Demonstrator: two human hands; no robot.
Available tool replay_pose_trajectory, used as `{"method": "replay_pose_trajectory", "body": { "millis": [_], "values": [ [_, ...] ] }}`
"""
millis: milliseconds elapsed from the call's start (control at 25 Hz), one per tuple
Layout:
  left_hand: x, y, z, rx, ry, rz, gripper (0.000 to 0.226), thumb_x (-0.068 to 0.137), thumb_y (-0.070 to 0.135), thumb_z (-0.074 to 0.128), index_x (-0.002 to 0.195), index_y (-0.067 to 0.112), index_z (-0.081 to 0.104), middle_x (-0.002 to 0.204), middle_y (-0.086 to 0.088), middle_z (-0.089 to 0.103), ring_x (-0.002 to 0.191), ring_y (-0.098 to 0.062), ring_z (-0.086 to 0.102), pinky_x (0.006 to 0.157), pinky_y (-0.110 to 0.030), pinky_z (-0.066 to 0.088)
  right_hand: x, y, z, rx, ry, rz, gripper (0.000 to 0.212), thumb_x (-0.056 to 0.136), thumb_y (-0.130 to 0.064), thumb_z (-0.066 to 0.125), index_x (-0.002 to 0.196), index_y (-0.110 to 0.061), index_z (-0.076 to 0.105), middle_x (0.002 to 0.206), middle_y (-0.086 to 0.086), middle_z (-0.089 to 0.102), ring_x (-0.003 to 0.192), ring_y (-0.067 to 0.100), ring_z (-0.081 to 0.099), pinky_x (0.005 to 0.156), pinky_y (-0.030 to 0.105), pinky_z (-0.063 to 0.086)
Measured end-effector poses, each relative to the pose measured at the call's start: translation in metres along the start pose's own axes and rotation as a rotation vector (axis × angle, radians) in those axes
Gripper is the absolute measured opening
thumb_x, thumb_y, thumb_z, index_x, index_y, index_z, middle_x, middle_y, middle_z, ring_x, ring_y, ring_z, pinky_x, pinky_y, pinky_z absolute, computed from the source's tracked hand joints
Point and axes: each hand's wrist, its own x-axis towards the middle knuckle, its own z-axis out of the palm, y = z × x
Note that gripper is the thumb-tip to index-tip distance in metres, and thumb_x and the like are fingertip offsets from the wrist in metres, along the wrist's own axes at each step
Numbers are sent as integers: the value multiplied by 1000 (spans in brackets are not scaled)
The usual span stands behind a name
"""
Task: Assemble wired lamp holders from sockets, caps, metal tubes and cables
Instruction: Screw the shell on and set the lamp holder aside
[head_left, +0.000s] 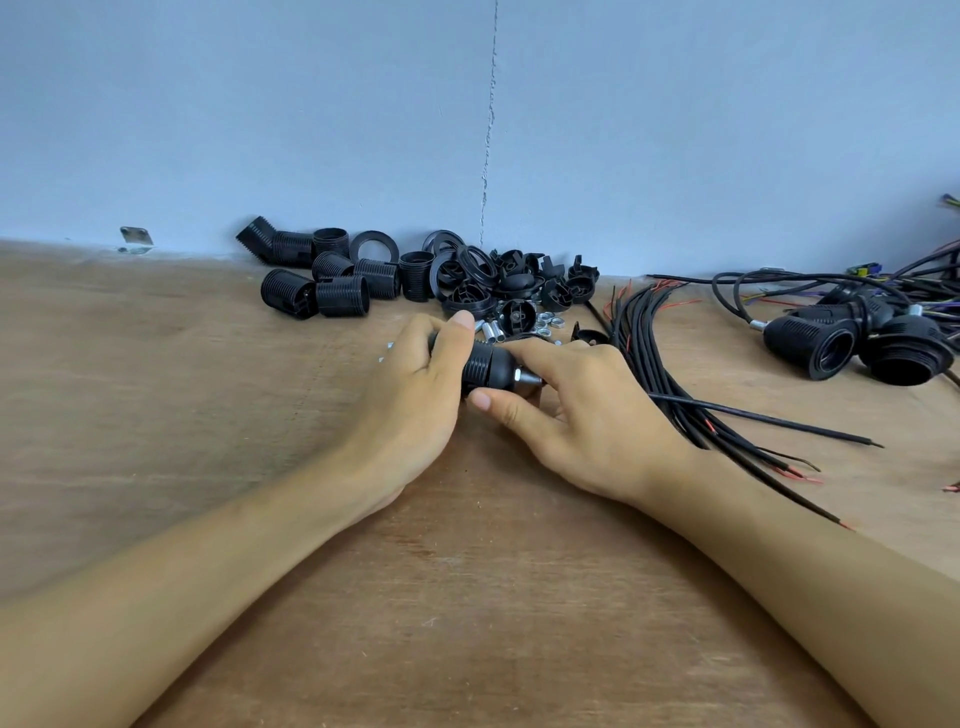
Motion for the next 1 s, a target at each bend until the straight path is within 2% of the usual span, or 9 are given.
{"method": "replay_pose_trajectory", "body": {
  "millis": [160, 280, 400, 560, 640, 720, 840, 920, 1000],
  "values": [
    [0, 2, 2, -11, 42, -2, 32, 104, 52, 47, 85, 28, 57, 74, 9, 58, 75, -14, 55, 84, -52, 51, -1, -2, 0, -23, 15, 6, 32, 94, -45, 64, 96, -13, 69, 50, -14, 40, 52, 8, 42, 61, 28, 38],
    [-2, 1, 4, -39, 55, 15, 32, 97, 57, 47, 81, 31, 54, 59, 13, 60, 64, -5, 56, 78, -47, 49, -2, -4, 1, -34, 22, 10, 33, 94, -46, 63, 94, -13, 68, 49, -16, 36, 50, 5, 40, 59, 31, 40],
    [-2, -2, 6, -40, 46, 11, 31, 92, 62, 44, 79, 36, 54, 57, 17, 62, 59, 2, 56, 75, -41, 49, -1, -4, 3, -18, 49, 15, 30, 93, -42, 67, 94, -13, 68, 48, -16, 38, 49, 6, 44, 60, 32, 43],
    [3, -4, 3, -114, -20, -18, 28, 101, 56, 49, 82, 36, 54, 59, 12, 58, 55, -5, 53, 57, -22, 43, 3, -1, 0, 15, -1, 39, 30, 95, -41, 66, 109, -15, 68, 76, -2, 68, 76, 18, 63, 81, 35, 46],
    [3, -3, 1, -138, -54, -24, 24, 104, 47, 51, 90, 28, 55, 60, 8, 61, 55, -9, 55, 54, -22, 41, 4, -1, 0, 10, -36, 72, 33, 95, -44, 64, 117, -20, 66, 91, -2, 71, 91, 19, 64, 92, 41, 45],
    [4, -1, -1, -229, -68, -35, 18, 104, 37, 57, 96, 21, 58, 66, 0, 66, 61, -16, 59, 56, -28, 44, 4, 0, 0, -1, -33, 93, 35, 94, -46, 65, 122, -25, 65, 99, -7, 70, 98, 17, 62, 95, 45, 44],
    [5, 1, -4, -341, -52, -84, 16, 97, 22, 70, 107, 12, 63, 91, -10, 71, 73, -23, 67, 63, -32, 52, 3, 3, -1, 58, 17, 111, 41, 89, -43, 73, 125, -26, 64, 105, -16, 68, 100, 6, 60, 95, 37, 46],
    [4, 1, -5, -338, -91, -72, 20, 93, 15, 74, 111, 13, 66, 98, -7, 74, 79, -20, 72, 71, -30, 58, 3, 5, -2, 75, 16, 129, 49, 87, -44, 75, 131, -26, 62, 114, -13, 68, 106, 7, 60, 98, 36, 45],
    [2, 2, -5, -327, -142, -36, 29, 90, 11, 77, 117, 17, 66, 102, -2, 76, 82, -16, 75, 76, -29, 61, 3, 9, -3, 12, 24, 121, 49, 87, -45, 73, 131, -26, 61, 116, -10, 68, 109, 14, 61, 101, 44, 44]
  ]
}}
